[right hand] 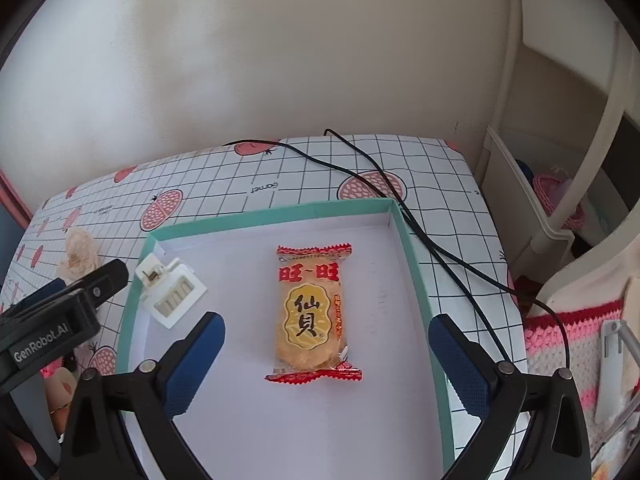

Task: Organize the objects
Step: 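Open both grippers to drop the clip and packet into the tray, then move both tools back toward the toy pile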

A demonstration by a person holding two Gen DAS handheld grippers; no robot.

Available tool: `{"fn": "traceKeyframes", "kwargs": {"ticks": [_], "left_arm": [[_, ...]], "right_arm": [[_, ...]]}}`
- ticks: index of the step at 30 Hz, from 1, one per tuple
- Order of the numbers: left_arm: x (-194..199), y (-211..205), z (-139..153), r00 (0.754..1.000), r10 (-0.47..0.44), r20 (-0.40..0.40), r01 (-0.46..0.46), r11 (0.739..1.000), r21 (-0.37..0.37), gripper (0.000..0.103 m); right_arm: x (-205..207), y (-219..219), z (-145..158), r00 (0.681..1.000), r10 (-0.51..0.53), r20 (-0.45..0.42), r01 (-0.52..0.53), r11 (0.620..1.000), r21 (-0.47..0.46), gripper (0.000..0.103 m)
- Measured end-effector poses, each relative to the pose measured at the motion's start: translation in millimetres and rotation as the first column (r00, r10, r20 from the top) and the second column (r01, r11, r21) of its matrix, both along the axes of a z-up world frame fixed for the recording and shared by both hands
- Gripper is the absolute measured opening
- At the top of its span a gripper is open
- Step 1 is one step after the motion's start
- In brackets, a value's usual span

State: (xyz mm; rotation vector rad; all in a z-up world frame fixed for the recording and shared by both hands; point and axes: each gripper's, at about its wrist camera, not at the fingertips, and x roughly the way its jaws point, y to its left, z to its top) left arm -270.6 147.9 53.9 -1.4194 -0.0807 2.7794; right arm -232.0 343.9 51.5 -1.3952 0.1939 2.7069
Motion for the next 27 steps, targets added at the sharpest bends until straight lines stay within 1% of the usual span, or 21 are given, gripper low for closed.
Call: {"fn": "traceKeyframes", "kwargs": {"ticks": [5, 9, 18, 27], "left_arm": [[0, -2, -1, 1.000, -0.001, 0.000, 0.001, 1.000, 0.010, 0.103], [3, -5, 5, 1.000, -0.008, -0.004, 0.008, 1.000, 0.016, 0.103], [19, -23, 29, 1.000, -0.024, -0.017, 0.025, 0.999, 0.047, 0.103], [45, -64, 58, 0.999, 0.001, -0.042, 0.002, 0.997, 0.077, 0.103]], "right_arm": [[-1, 1, -3, 1.000, 0.001, 0.013, -0.001, 1.000, 0.001, 0.103], [1, -2, 1, 1.000, 0.003, 0.007, -0.003, 1.000, 0.008, 0.103], [12, -20, 25, 1.000, 0.011, -0.017, -0.011, 1.000, 0.028, 0.103], [30, -50, 53, 0.999, 0.031, -0.033, -0.030, 0.999, 0.038, 0.103]]}}
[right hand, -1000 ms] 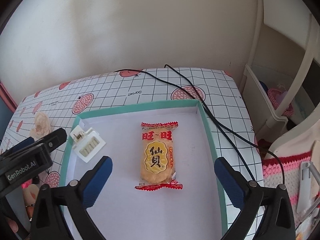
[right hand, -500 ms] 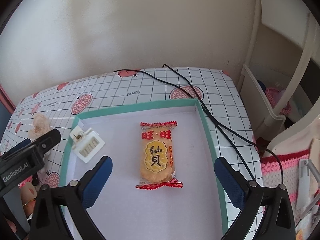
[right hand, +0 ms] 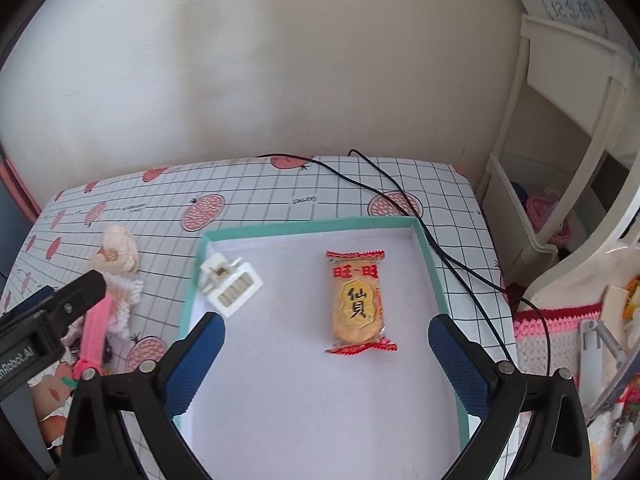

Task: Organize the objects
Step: 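Move both tools back toward the toy pile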

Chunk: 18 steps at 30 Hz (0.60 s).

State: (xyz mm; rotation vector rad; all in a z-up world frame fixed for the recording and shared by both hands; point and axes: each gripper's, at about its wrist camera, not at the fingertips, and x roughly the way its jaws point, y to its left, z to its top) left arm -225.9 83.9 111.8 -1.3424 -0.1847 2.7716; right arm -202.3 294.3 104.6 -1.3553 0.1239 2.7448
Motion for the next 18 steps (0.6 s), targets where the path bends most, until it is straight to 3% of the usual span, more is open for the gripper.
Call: {"fn": "traceKeyframes", "kwargs": {"ticks": [9, 13, 18], "left_arm": [[29, -42, 22, 0.998, 0.037, -0.046, -0.036, 0.999, 0.026, 0.103], [41, -60, 27, 0.997, 0.051, -0.058, -0.049, 0.998, 0.035, 0.103], [50, -87, 27, 0.995, 0.089, -0.038, -0.086, 0.994, 0.068, 0.103]], "right_arm": [[25, -11, 34, 0.998, -0.026, -0.051, 0.023, 0.998, -0.055, 0.103], [37, -25, 46, 0.997, -0.026, -0.069, 0.024, 0.999, -0.035, 0.103], [49, -43, 54, 0.997, -0.023, -0.070, 0.020, 0.999, -0.046, 0.103]]}}
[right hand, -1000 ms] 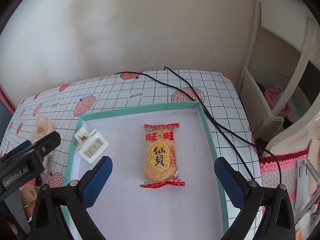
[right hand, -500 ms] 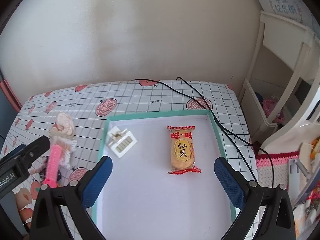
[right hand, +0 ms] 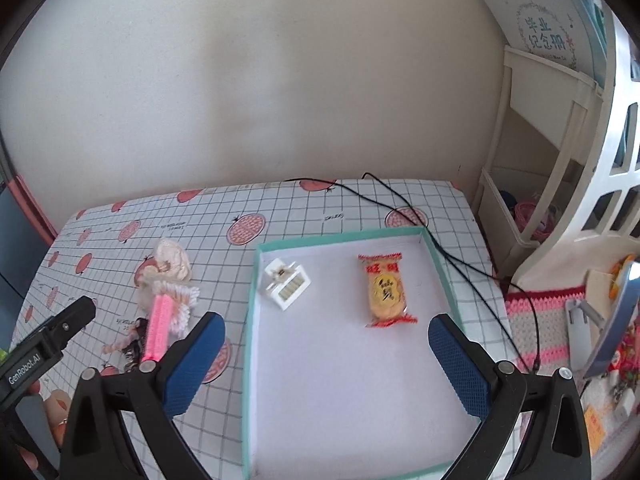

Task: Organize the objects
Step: 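Move both tools back toward the toy pile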

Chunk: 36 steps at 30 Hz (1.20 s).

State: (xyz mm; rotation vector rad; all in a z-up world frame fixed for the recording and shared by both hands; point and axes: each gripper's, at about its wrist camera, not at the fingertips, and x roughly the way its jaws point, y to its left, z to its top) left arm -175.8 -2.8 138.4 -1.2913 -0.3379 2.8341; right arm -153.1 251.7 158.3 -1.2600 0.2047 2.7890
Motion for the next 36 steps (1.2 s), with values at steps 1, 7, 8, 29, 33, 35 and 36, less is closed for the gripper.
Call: {"fn": "traceKeyframes", "kwargs": {"ticks": [1, 7, 8, 29, 33, 35, 36], "left_arm": [[2, -6, 0, 1.000, 0.008, 0.005, -0.008, 1.000, 0.001, 0.103], [8, -32, -4, 0.998, 0.046, 0.033, -0.046, 0.999, 0.004, 0.103], [9, -37, -5, 0.998, 0.053, 0.036, -0.053, 0.999, 0.007, 0.103], [-4, -92, -37, 0.977, 0.181, 0.117, -0.186, 0.982, 0.037, 0.103], [-8, -95, -45, 0.972, 0.186, 0.146, -0.193, 0.980, 0.038, 0.103], [-11, -95, -50, 0.969, 0.189, 0.157, -0.196, 0.980, 0.031, 0.103], [-13, -95, -52, 0.968, 0.188, 0.164, -0.196, 0.980, 0.028, 0.103]], "right_arm": [[1, -3, 1, 1.000, -0.001, -0.001, 0.001, 1.000, -0.006, 0.103], [6, -39, 0, 0.998, 0.056, 0.013, -0.056, 0.998, -0.012, 0.103], [5, -46, -2, 0.997, 0.069, 0.018, -0.069, 0.997, -0.015, 0.103], [-27, -121, -47, 0.975, 0.207, 0.079, -0.194, 0.971, -0.139, 0.092], [-34, -130, -55, 0.969, 0.228, 0.091, -0.213, 0.965, -0.152, 0.084], [-37, -136, -61, 0.964, 0.245, 0.101, -0.229, 0.962, -0.149, 0.081], [-39, -138, -64, 0.962, 0.252, 0.107, -0.235, 0.960, -0.150, 0.078]]}}
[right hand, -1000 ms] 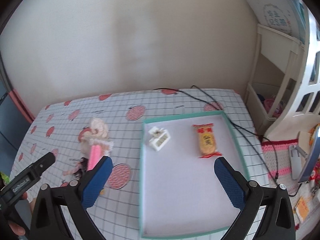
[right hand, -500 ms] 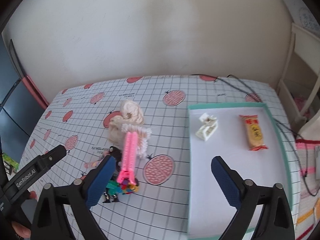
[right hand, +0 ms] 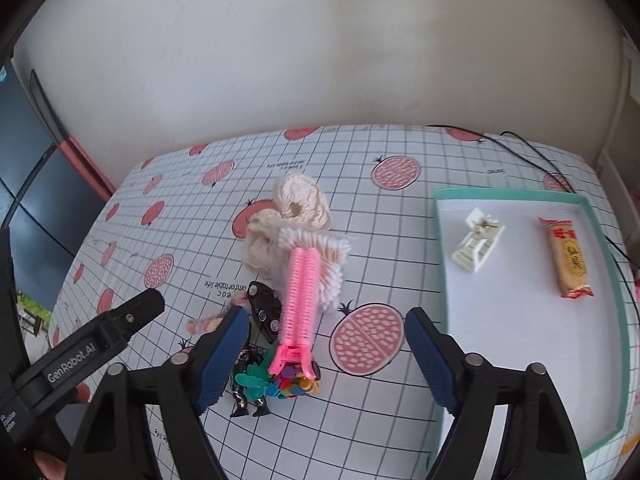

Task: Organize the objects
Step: 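Move both tools back toward the toy pile, then grasp the pink hair roller with the right gripper while the left gripper grasps the rainbow pipe cleaner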

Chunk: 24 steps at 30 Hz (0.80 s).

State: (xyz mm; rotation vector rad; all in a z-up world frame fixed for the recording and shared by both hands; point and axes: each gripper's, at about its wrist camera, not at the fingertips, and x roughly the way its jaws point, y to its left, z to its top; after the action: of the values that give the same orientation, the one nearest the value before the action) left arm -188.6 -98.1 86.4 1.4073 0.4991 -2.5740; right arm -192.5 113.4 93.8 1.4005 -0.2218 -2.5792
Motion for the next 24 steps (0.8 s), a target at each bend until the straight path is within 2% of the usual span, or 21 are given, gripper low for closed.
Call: {"fn": "traceKeyframes", "kwargs": {"ticks": [10, 16, 18, 22, 24], "left_arm": [[-16, 3, -22, 0.999, -0.008, 0.051, 0.007, 1.000, 0.015, 0.103], [-23, 7, -32, 0.998, -0.009, 0.066, 0.008, 1.000, 0.022, 0.099], [-25, 9, -35, 0.997, -0.012, 0.072, 0.010, 1.000, 0.030, 0.091], [-28, 12, -42, 0.996, -0.018, 0.089, 0.014, 0.999, 0.044, 0.086], [-28, 13, -44, 0.995, -0.018, 0.094, 0.014, 0.999, 0.049, 0.080]], "right_arm": [[-20, -15, -31, 0.997, 0.042, 0.064, -0.042, 0.999, -0.012, 0.062], [-27, -18, -42, 0.995, 0.055, 0.085, -0.053, 0.998, -0.021, 0.053], [-28, -17, -44, 0.995, 0.054, 0.090, -0.052, 0.998, -0.025, 0.051], [-31, -18, -48, 0.994, 0.059, 0.096, -0.056, 0.998, -0.033, 0.046], [-31, -18, -49, 0.994, 0.059, 0.097, -0.055, 0.998, -0.043, 0.044]]}}
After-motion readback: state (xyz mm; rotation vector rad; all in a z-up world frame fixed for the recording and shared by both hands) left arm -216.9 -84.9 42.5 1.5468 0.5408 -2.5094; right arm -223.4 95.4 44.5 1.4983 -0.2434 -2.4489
